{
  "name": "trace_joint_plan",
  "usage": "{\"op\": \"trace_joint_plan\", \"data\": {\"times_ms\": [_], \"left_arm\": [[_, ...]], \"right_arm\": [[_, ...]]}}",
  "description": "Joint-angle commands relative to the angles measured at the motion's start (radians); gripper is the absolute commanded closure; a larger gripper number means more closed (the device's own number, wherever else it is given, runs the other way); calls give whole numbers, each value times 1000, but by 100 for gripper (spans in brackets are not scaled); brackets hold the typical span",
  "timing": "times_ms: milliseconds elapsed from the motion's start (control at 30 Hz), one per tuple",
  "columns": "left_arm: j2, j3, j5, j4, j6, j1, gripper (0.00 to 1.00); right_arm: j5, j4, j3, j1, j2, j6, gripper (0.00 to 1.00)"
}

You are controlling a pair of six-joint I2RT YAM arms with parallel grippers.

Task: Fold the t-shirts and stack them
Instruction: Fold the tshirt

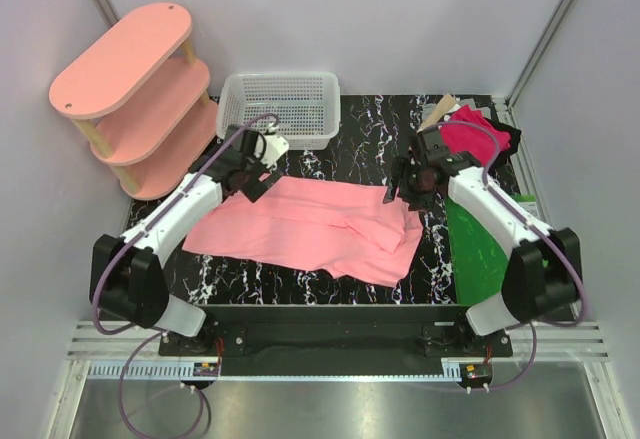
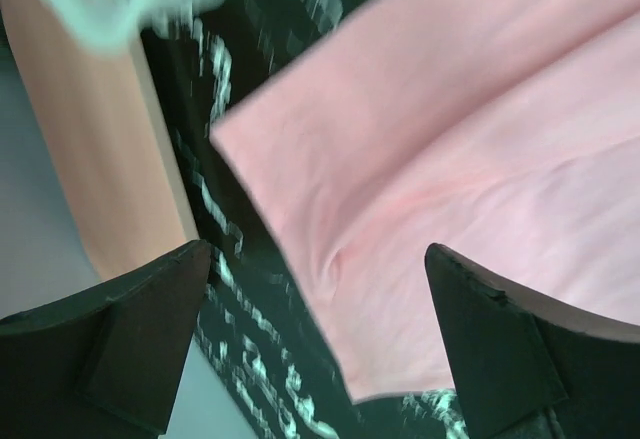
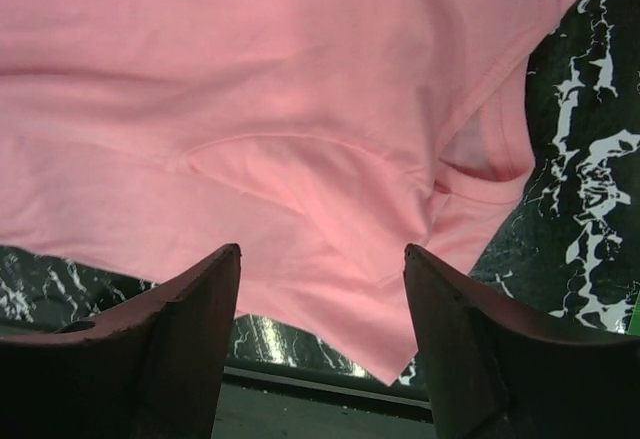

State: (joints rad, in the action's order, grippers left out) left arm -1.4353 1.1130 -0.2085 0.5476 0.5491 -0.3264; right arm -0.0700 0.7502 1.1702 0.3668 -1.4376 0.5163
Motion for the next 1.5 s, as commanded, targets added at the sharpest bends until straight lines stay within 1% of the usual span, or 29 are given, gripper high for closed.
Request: {"op": "trace_joint_plan", "data": {"times_ms": [0, 100, 200, 333, 400, 600, 733, 800, 900, 1000, 1100, 1167, 1233, 1267, 1333, 1367, 1400, 1433, 1467], "left_arm": [[-92, 122, 54, 23, -61, -88, 5], [-194, 171, 81, 28, -64, -120, 7], [-276, 215, 107, 23, -68, -122, 8], [-399, 283, 87, 9, -49, -111, 9], [-462, 320, 63, 9, -37, -100, 12], [-522, 354, 86, 8, -35, -39, 14], [-530, 328, 98, 6, -28, -30, 16], [-524, 288, 121, 5, -43, -30, 17], [-491, 193, 155, -15, -63, -31, 18], [-449, 102, 159, -49, -67, -31, 19], [-413, 67, 158, -69, -77, -30, 19], [-395, 61, 150, -64, -83, -30, 19], [-351, 61, 155, -49, -86, -30, 19], [-334, 62, 161, -37, -93, -30, 19], [-285, 65, 172, -15, -115, -30, 18], [-271, 73, 175, -6, -120, -30, 18], [-260, 79, 184, 18, -127, -28, 18], [-237, 85, 185, 28, -141, -26, 18], [-228, 97, 189, 35, -147, -23, 18]], "right_arm": [[36, -49, 66, -54, -153, 5, 29], [-30, -84, 111, -114, -268, 16, 35], [-39, -92, 167, -138, -366, 11, 37], [-53, -94, 226, -158, -460, 13, 37], [-59, -95, 253, -166, -501, 16, 38], [-71, -92, 315, -184, -592, 16, 39], [-62, -84, 350, -219, -639, -1, 40], [-57, -74, 394, -236, -672, -7, 40], [-51, -52, 466, -255, -711, -16, 41], [-45, -11, 554, -256, -747, -27, 41], [-89, -2, 592, -252, -738, -15, 39], [-91, 3, 602, -247, -713, -18, 36], [-83, 14, 603, -241, -690, -32, 35], [-52, 17, 602, -238, -655, -41, 32], [7, 31, 594, -214, -580, -65, 31], [92, 38, 583, -201, -551, -73, 31], [140, 49, 573, -178, -519, -93, 30], [212, 52, 539, -128, -451, -101, 30], [231, 54, 517, -91, -417, -107, 30]]}}
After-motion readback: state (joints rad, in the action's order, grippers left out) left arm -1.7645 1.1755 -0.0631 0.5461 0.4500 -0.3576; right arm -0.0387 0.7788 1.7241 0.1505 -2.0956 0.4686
